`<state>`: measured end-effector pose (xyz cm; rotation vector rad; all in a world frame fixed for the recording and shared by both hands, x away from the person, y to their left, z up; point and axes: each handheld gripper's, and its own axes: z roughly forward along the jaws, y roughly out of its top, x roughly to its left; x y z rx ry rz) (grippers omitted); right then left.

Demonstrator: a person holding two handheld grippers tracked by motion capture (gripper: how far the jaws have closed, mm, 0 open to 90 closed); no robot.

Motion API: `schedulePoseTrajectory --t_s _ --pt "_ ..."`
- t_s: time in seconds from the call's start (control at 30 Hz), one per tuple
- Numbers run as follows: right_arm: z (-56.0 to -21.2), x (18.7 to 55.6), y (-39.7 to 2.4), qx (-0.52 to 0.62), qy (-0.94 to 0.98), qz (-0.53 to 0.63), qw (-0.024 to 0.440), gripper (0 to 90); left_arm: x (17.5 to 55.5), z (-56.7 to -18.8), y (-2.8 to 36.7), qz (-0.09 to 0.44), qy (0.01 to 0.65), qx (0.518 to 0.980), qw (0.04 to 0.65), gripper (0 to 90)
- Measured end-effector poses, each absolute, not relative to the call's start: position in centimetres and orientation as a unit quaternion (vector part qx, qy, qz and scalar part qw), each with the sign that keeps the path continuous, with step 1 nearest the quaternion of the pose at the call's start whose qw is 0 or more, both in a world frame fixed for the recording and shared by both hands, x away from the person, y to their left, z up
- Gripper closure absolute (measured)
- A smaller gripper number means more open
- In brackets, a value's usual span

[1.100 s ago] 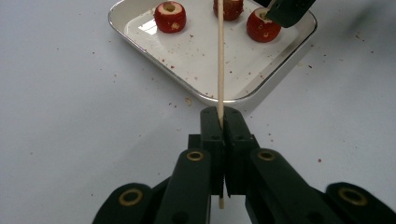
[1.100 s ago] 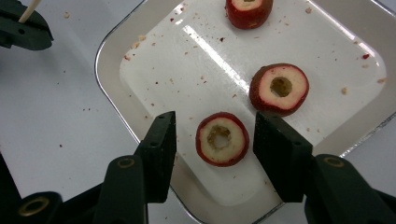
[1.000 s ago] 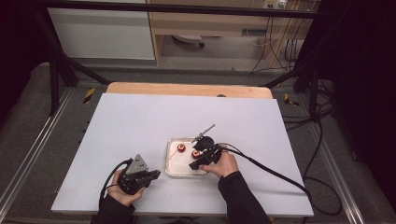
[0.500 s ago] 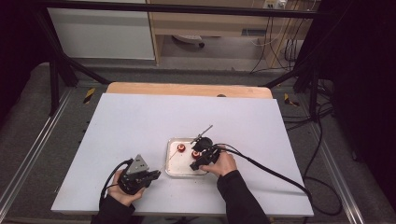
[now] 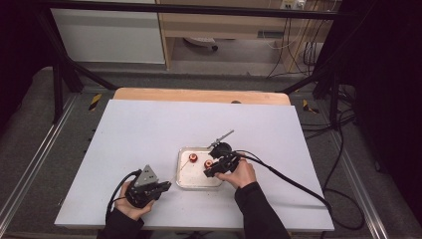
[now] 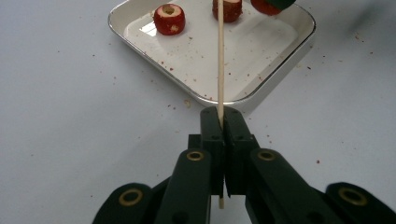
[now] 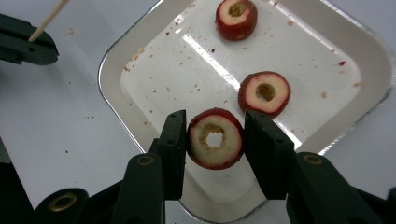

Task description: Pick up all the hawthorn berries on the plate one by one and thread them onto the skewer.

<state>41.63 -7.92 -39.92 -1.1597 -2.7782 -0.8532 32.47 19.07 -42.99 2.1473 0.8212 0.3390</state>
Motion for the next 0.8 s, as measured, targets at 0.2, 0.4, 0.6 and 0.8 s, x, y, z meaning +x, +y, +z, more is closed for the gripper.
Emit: schedulePoseTrajectory --t_s 0.2,0.4,0.6,0.8 --pt "-38.7 41.3 -8.8 -0.381 -0.871 -0.309 -0.009 60.7 32.3 -42.9 18.9 0.137 0.327 0.844 0.402 88.2" --pt "-38.3 41.3 -9.8 -0.395 -0.847 -0.356 -0.014 60.8 32.2 -42.8 18.7 0.141 0.332 0.837 0.412 88.2" --pt "-38.0 41.3 -10.9 -0.418 -0.809 -0.413 -0.018 60.9 32.3 -42.9 18.4 0.14 0.353 0.822 0.426 88.1" --pt "-37.9 41.3 -11.7 -0.434 -0.773 -0.462 -0.021 60.9 32.6 -42.8 17.9 0.137 0.372 0.806 0.44 88.1"
